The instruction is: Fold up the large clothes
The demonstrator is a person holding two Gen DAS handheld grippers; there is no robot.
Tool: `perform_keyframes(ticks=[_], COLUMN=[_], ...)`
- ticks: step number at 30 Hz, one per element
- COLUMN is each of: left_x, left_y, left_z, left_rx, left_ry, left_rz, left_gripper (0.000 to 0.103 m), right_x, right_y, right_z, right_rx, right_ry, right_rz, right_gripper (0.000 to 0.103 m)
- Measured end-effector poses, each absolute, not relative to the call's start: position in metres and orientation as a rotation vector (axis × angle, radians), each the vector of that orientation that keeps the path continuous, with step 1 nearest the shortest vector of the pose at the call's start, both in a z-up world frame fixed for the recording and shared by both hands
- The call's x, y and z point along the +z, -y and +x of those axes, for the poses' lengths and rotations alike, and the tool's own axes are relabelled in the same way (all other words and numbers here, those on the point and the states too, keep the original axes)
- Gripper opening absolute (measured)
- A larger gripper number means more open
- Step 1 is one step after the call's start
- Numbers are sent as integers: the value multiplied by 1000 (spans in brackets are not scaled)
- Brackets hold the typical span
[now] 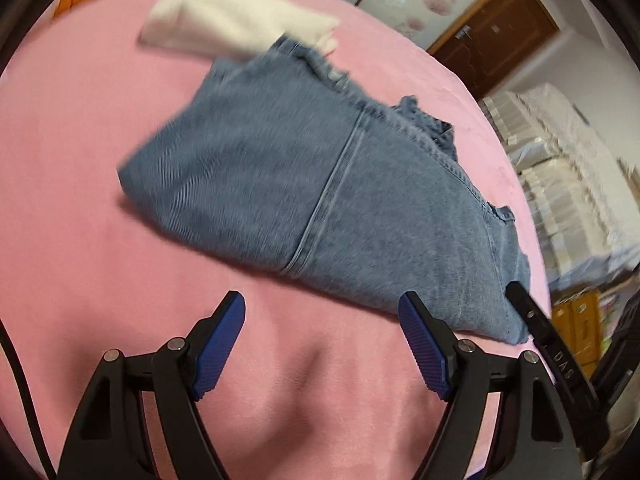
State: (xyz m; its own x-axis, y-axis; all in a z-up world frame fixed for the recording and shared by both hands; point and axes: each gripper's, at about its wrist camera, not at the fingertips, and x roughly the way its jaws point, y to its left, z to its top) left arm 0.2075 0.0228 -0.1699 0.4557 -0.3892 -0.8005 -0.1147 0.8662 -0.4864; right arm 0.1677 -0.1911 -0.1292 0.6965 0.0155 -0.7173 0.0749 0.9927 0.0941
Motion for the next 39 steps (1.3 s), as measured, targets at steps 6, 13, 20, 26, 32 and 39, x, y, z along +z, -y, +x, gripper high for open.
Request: perform_keyframes(ticks=[6, 13, 20, 26, 32, 39], left_x=[-214, -231, -234, -228, -217, -172], left_y=[-43, -64, -77, -72, -66, -42], left_z=[216, 235, 268, 279, 277, 263], left_rx=[-190, -209, -173, -102, 14, 37], left_ry=[-1100, -979, -940, -919, -902, -779], left_rz=[-704, -822, -876, -840, -711, -497], left_gripper=[78, 78, 78, 71, 28, 15], right_x=[-144, -153, -160, -160, -158, -195], right_y=[182, 180, 178, 175, 167, 163], right_z=[175, 183, 190, 201, 226, 263], right_rx=[-12, -12, -17, -24, -45, -35], right_ry=[-819, -834, -839, -818, -789, -890], right_rz=[130, 139, 147, 121, 32, -55], right_gripper=[48, 48, 48, 48, 45, 17])
